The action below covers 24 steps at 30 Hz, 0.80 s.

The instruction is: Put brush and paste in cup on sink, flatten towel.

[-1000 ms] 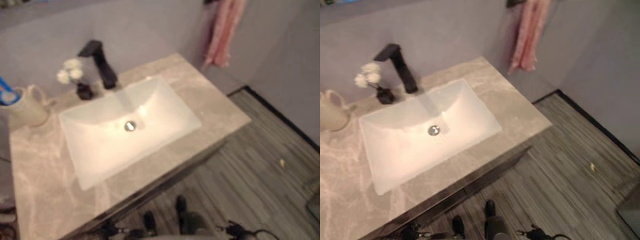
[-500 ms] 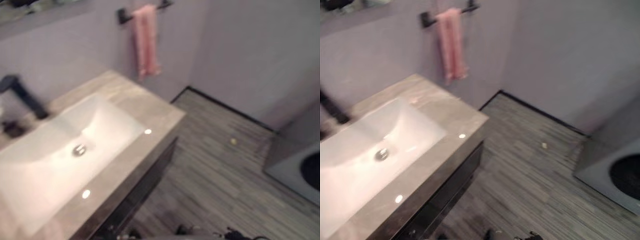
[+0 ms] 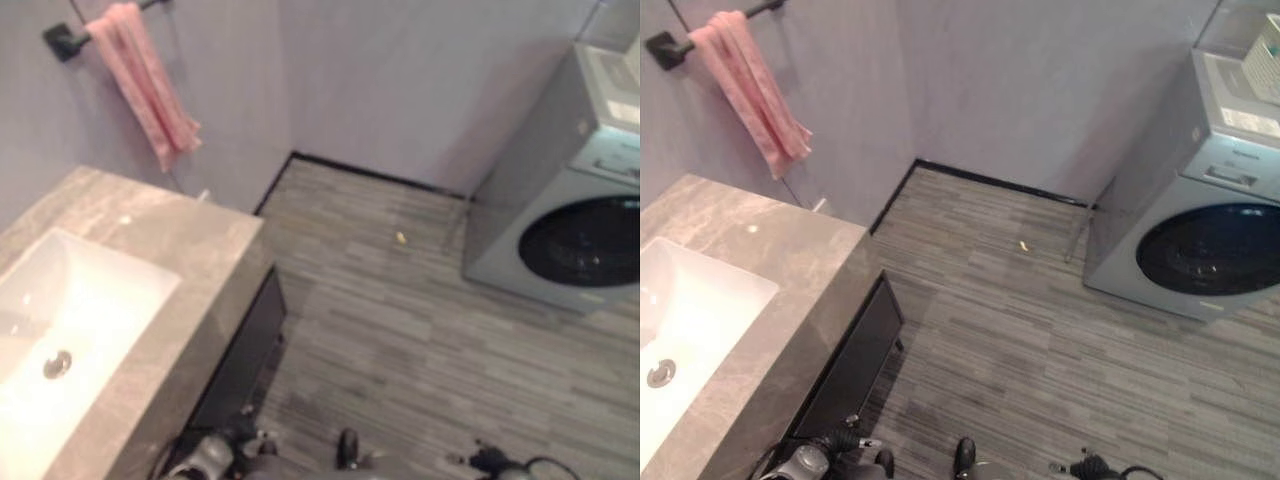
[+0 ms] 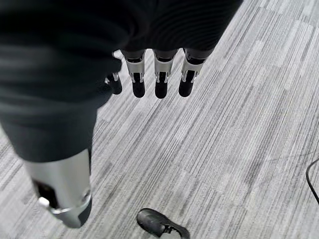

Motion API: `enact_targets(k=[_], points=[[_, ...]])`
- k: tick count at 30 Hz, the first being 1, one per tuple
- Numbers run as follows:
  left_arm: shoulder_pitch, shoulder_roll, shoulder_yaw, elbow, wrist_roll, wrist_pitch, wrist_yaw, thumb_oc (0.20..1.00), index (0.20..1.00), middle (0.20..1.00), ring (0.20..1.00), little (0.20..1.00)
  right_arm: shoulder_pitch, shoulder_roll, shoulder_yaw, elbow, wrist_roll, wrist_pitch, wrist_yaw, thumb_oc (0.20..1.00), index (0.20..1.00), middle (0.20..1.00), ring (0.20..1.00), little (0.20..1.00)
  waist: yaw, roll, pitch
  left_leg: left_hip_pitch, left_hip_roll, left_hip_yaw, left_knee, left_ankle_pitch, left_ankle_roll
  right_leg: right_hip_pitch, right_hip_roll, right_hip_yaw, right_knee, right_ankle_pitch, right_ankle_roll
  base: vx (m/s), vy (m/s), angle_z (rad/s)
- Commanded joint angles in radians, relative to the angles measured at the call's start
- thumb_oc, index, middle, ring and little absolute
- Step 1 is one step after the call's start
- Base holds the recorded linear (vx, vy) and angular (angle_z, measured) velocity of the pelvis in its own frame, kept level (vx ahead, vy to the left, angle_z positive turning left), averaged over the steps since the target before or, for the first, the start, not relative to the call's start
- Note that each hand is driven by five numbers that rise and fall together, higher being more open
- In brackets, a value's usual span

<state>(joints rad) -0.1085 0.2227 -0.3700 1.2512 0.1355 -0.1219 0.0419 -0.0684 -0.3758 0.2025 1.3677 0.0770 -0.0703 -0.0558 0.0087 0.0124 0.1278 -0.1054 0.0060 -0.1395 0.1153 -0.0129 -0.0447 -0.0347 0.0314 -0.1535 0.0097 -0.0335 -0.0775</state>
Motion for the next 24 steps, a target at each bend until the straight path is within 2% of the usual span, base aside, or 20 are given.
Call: enact_targets(k=[1,4,8,12,18,24], points=[[-0.018,0.001,0.016,0.045,-0.008,-0.007,0.011,1.0,1.0,1.0,1.0,1.0,0.011,0.003,0.008,0.039,-0.025,-0.013,-0.004,1.0,1.0,1.0,1.0,1.0,0.009,-0.037,-0.016,0.005,-0.095,0.009,-0.016,-0.064,0.081,0.043,0.019,0.083,-0.034,-0.06,0.062,0.03,-0.048,-0.11],[-0.003,-0.006,0.018,0.056,-0.004,-0.002,0.002,1.0,1.0,1.0,1.0,1.0,0.023,0.002,-0.008,0.04,-0.015,-0.012,-0.004,1.0,1.0,1.0,1.0,1.0,0.0,-0.028,-0.026,0.035,-0.082,0.05,-0.017,-0.073,0.081,0.075,0.022,0.08,-0.039,-0.072,0.053,0.03,0.013,-0.06],[0.0,-0.007,0.013,0.053,0.0,-0.002,-0.001,1.0,1.0,1.0,1.0,1.0,0.032,0.006,-0.008,0.048,-0.016,-0.007,0.0,1.0,1.0,1.0,1.0,1.0,-0.002,-0.022,-0.034,0.06,-0.083,0.06,-0.027,-0.086,0.085,0.092,0.02,0.092,-0.046,-0.071,0.058,0.05,0.095,-0.14],[-0.002,-0.015,-0.002,0.032,-0.006,-0.006,-0.008,1.0,1.0,1.0,1.0,1.0,0.044,0.014,-0.012,0.074,-0.037,0.01,0.001,1.0,1.0,1.0,1.0,1.0,0.001,-0.003,-0.048,0.097,-0.09,0.069,-0.047,-0.112,0.102,0.097,0.012,0.118,-0.039,-0.07,0.077,0.06,0.173,-0.12],[0.0,-0.024,-0.011,0.035,0.01,-0.007,-0.014,1.0,1.0,1.0,1.0,1.0,0.046,0.009,-0.024,0.084,-0.041,0.016,0.013,1.0,1.0,1.0,1.0,1.0,0.003,0.01,-0.055,0.123,-0.097,0.088,-0.064,-0.131,0.126,0.09,0.001,0.15,-0.019,-0.072,0.098,0.05,0.205,-0.27],[0.005,-0.022,-0.004,0.063,0.031,-0.001,-0.024,1.0,1.0,1.0,1.0,1.0,0.048,-0.009,-0.075,0.099,-0.013,0.022,0.02,1.0,1.0,1.0,1.0,1.0,0.002,0.033,-0.071,0.141,-0.105,0.12,-0.112,-0.125,0.151,0.065,-0.018,0.188,-0.021,-0.042,0.131,0.01,0.215,-0.22]])
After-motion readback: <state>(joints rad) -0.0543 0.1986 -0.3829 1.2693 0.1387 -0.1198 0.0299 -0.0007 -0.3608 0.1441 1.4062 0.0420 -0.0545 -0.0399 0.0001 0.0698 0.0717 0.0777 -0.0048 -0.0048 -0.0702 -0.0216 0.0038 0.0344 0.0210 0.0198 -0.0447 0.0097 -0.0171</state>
